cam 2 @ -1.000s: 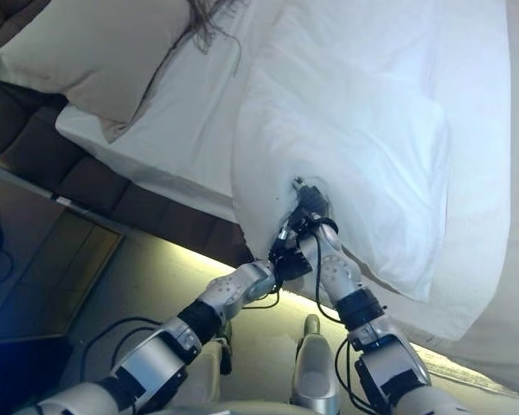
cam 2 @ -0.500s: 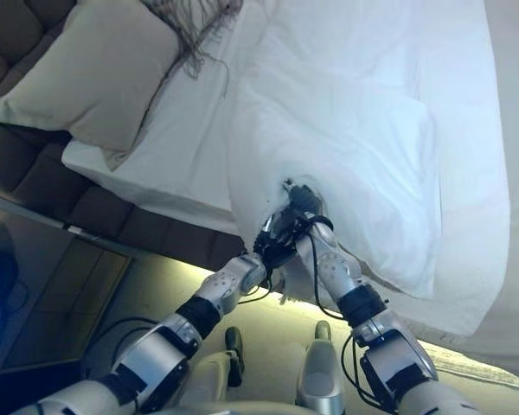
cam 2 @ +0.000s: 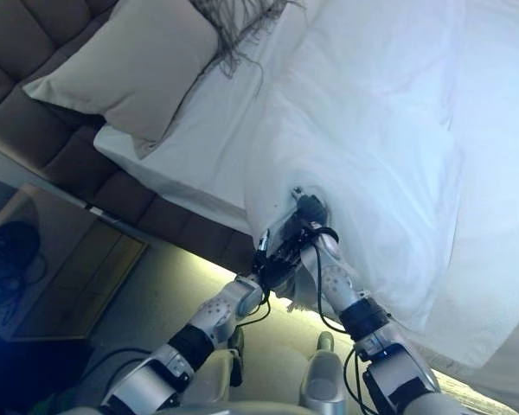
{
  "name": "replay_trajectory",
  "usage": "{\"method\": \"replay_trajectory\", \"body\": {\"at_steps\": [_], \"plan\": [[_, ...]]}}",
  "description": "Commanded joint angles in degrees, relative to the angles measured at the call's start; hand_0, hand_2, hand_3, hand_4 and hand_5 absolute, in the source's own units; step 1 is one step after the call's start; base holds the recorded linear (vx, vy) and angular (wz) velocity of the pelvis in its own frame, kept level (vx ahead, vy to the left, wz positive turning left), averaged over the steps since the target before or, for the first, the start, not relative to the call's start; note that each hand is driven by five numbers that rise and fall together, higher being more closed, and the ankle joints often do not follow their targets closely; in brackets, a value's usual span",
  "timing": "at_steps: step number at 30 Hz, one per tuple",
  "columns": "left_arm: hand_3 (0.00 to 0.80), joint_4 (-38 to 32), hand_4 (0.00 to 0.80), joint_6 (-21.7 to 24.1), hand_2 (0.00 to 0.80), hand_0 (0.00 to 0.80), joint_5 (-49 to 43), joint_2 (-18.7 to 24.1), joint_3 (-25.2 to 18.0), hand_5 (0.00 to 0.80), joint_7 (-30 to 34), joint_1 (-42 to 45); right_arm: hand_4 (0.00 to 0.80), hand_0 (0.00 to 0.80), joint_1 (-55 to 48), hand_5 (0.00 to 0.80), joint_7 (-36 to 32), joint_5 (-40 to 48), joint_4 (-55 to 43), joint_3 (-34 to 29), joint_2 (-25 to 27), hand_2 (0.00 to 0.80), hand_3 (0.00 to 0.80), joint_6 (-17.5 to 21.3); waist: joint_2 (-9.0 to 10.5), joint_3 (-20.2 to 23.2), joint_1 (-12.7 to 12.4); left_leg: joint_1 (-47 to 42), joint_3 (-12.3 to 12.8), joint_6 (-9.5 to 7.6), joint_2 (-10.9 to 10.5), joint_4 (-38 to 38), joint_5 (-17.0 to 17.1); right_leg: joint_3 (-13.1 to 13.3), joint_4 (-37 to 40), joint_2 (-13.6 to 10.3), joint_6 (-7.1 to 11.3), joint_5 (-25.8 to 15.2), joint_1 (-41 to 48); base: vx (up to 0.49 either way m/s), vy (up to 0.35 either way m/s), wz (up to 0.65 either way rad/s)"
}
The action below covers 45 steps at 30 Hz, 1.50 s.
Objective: Make the bed neatly
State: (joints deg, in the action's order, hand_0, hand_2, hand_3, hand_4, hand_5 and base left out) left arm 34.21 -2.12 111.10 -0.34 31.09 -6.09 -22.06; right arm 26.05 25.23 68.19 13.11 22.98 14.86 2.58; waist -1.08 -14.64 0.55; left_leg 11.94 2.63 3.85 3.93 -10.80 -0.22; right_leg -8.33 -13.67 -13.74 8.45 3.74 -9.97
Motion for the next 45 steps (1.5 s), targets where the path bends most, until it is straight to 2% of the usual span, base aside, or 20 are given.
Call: {"method": "replay_trajectory", "body": {"at_steps": [1,5,9,16,17,18,19,26,32,38,39,40,45], "plan": [[0.0,-1.39,0.0,5.7,0.0,0.0,1.9,0.79,1.18,0.0,-0.06,-3.63,0.8,0.8,2.76,0.8,-3.89,-0.32,-7.05,-4.26,0.41,0.8,0.8,5.85,2.38,5.05,-1.53,0.33,-2.88,2.46,5.35,1.03,3.02,0.01,6.09,-4.51,3.82,-10.97,-1.19,-0.059,-0.01,0.02],[0.0,1.66,0.0,6.47,0.0,0.0,1.9,-0.95,0.31,0.0,1.45,-6.29,0.8,0.8,3.74,0.8,-5.61,0.17,-6.03,-4.0,-0.24,0.8,0.8,6.02,2.63,4.46,-0.9,0.94,-2.57,2.66,5.55,1.21,3.5,0.31,6.31,-4.29,3.98,-11.31,-1.65,-0.057,-0.01,0.0],[0.0,4.68,0.0,4.5,0.0,0.0,1.9,-2.51,-1.11,0.0,2.36,-9.07,0.8,0.8,5.3,0.8,-6.34,0.63,-5.73,-3.99,-0.28,0.8,0.8,5.58,2.73,4.14,-0.26,1.58,-2.22,2.88,5.69,1.81,4.25,0.49,6.25,-4.26,4.05,-11.44,-2.43,-0.042,0.016,0.0],[0.0,9.3,0.0,4.22,0.0,0.0,1.9,-3.42,-2.78,0.0,0.55,-15.07,0.8,0.8,8.96,0.8,-6.44,0.68,-5.54,-3.27,-0.25,0.8,0.8,4.76,2.38,3.35,1.07,3.13,-0.93,2.96,5.58,4.36,6.38,0.99,6.1,-4.12,4.09,-11.85,-4.68,-0.059,0.048,0.01],[0.144,9.61,0.144,4.12,0.144,0.144,1.9,-3.19,-3.07,0.144,-0.29,-16.01,0.8,0.8,9.46,0.8,-6.38,0.65,-5.52,-3.1,-0.22,0.8,0.8,4.73,2.32,3.22,1.19,3.4,-0.81,2.98,5.54,4.64,6.62,0.98,6.12,-4.12,4.07,-11.97,-5.01,-0.075,0.045,0.02],[0.414,10.55,0.414,3.95,0.414,0.414,1.9,-3.14,-3.53,0.414,-1.08,-17.07,0.8,0.8,9.88,0.8,-6.53,0.64,-5.3,-2.94,-0.23,0.8,0.8,4.81,2.27,3.09,1.38,3.66,-0.38,3.01,5.55,4.98,6.85,0.91,6.17,-4.13,4.01,-12.06,-5.31,-0.072,0.047,0.02],[0.8,11.11,0.8,3.87,0.8,0.8,1.9,-3.05,-3.94,0.8,-2.06,-17.83,0.8,0.8,10.25,0.8,-6.63,0.58,-5.07,-2.94,-0.32,0.8,0.8,4.77,2.22,2.97,1.51,3.82,-0.09,3.03,5.56,5.28,7.03,0.79,6.24,-4.16,4.01,-12.12,-5.48,-0.064,0.045,0.03],[0.8,13.01,0.8,4.3,0.8,0.8,0.03,-2.4,-6.37,0.8,-4.47,-22.23,0.8,0.8,11.72,0.8,-6.61,1.56,-5.14,-2.84,-0.03,0.8,0.8,4.67,1.75,2.93,2.04,4.45,0.82,3.13,5.3,6.73,7.81,0.12,6.5,-4.27,4.02,-12.21,-6.08,-0.037,0.028,0.09],[0.8,12.58,0.8,5.01,0.8,0.8,0.35,-2.72,-6.76,0.8,-4.16,-22.52,0.8,0.8,12.44,0.8,-6.75,1.2,-4.74,-2.84,-0.17,0.8,0.8,3.61,1.27,3.44,2.03,3.72,1.13,3.2,5.34,7.1,7.61,-0.42,6.99,-4.16,3.98,-11.78,-5.25,0.001,0.012,0.0],[0.8,11.58,0.8,5.25,0.8,0.8,-0.18,-2.06,-6.65,0.8,-3.73,-20.96,0.8,0.8,9.63,0.8,-6.82,0.94,-5.61,-2.25,-0.72,0.8,0.8,3.28,1.69,4.81,1.86,1.53,1.47,3.18,5.89,8.18,7.41,-1.04,8.16,-3.51,3.82,-11.33,-2.96,0.017,-0.017,0.02],[0.8,11.42,0.8,5.24,0.8,0.8,-0.28,-1.67,-6.59,0.8,-3.66,-20.38,0.536,0.536,8.55,0.536,-6.69,1.06,-5.78,-1.97,-0.83,0.536,0.536,3.47,1.78,5.21,1.79,0.85,1.45,3.17,5.97,8.37,7.33,-1.1,8.37,-3.42,3.76,-11.24,-2.27,0.075,-0.046,0.02],[0.8,11.32,0.8,5.17,0.8,0.8,-0.74,-1.42,-6.79,0.8,-3.67,-19.82,0.0,0.0,7.54,0.0,-6.83,0.93,-5.88,-1.68,-1.09,0.0,0.0,3.43,1.84,5.58,1.76,0.2,1.52,3.16,6.08,8.61,7.26,-1.19,8.57,-3.34,3.71,-11.1,-1.64,0.084,-0.041,-0.02],[0.8,10.76,0.8,5.07,0.8,0.8,-4.46,0.05,-8.15,0.8,-4.96,-16.4,0.0,0.0,0.03,0.0,-9.96,1.68,-6.73,-0.05,-1.44,0.0,0.0,3.49,2.03,7.89,2.03,-3.84,3.31,3.1,6.52,10.36,7.13,-1.78,9.75,-2.93,3.64,-10.26,2.02,0.102,-0.025,-0.05]]}}
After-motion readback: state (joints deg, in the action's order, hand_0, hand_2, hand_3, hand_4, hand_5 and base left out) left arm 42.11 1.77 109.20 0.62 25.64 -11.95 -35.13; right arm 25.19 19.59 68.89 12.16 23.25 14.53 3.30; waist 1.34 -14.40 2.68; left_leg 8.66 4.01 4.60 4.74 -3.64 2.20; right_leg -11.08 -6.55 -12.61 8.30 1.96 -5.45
